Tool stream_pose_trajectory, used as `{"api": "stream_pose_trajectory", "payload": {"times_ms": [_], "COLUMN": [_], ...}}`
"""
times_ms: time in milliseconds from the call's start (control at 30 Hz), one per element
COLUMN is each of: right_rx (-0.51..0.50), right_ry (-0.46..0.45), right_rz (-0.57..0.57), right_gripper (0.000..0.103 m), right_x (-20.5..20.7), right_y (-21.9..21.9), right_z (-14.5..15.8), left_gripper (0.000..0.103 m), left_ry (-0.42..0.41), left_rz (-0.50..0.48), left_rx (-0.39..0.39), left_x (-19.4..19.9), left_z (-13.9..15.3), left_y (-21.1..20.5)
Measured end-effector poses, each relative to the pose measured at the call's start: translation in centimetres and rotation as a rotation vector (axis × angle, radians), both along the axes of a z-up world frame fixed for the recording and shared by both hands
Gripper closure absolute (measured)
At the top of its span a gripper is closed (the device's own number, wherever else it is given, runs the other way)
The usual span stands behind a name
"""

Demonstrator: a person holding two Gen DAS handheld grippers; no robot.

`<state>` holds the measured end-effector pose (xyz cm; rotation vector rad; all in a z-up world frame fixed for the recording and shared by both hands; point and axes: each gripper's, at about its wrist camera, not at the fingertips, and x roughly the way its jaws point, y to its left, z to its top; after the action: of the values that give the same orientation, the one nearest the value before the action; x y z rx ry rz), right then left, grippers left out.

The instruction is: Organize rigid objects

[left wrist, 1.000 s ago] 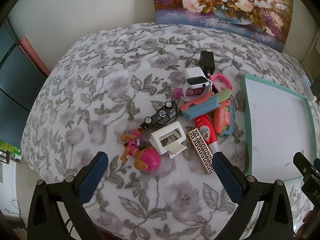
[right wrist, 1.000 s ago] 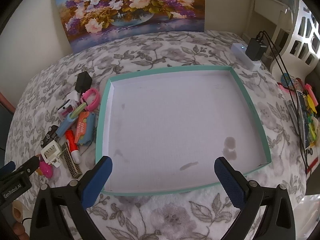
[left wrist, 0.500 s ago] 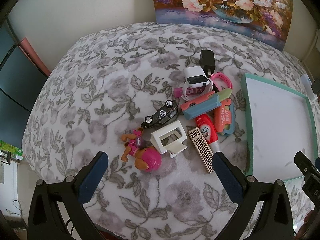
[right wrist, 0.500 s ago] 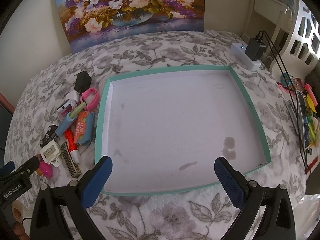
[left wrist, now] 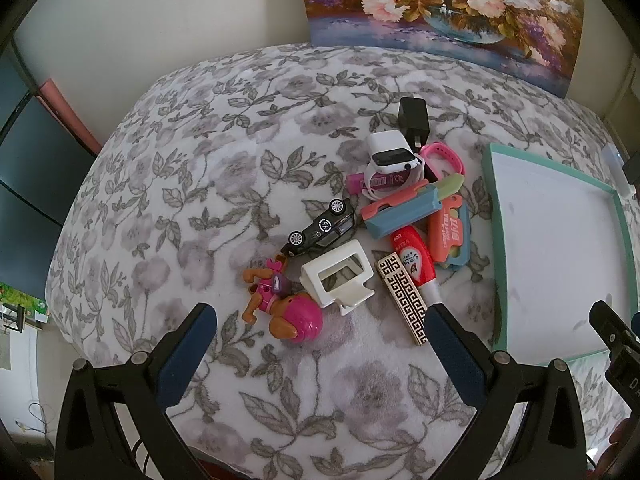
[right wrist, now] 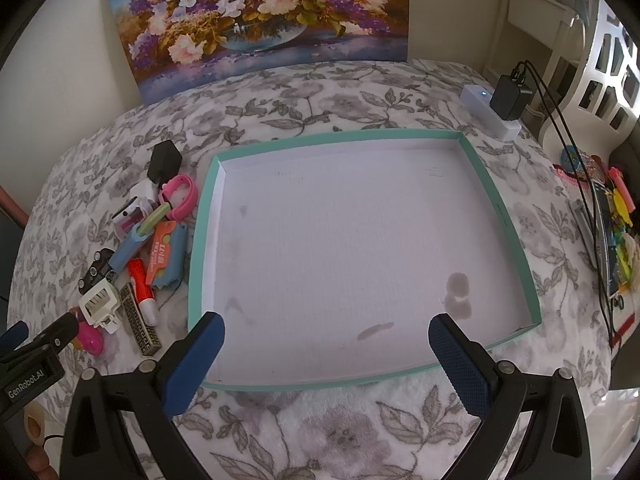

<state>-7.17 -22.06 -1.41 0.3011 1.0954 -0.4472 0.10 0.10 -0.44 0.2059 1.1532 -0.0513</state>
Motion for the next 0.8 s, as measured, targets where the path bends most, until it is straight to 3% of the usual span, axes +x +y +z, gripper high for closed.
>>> {"api": "stream_pose_trajectory", "payload": {"times_ms": [800], "right_rx": [-0.001], "right_ry": [0.005], "right_rz": [-0.002], "right_gripper": [0.0], "right_x": [-0.07], "right_y": [-0.03], "right_z": [-0.31], "left_gripper": [0.0], "left_ry": [0.001], "left_rz": [-0.003], "left_rx": [0.005], "left_x": [-0.07], "left_z": [-0.02], "left_y": [-0.2]}}
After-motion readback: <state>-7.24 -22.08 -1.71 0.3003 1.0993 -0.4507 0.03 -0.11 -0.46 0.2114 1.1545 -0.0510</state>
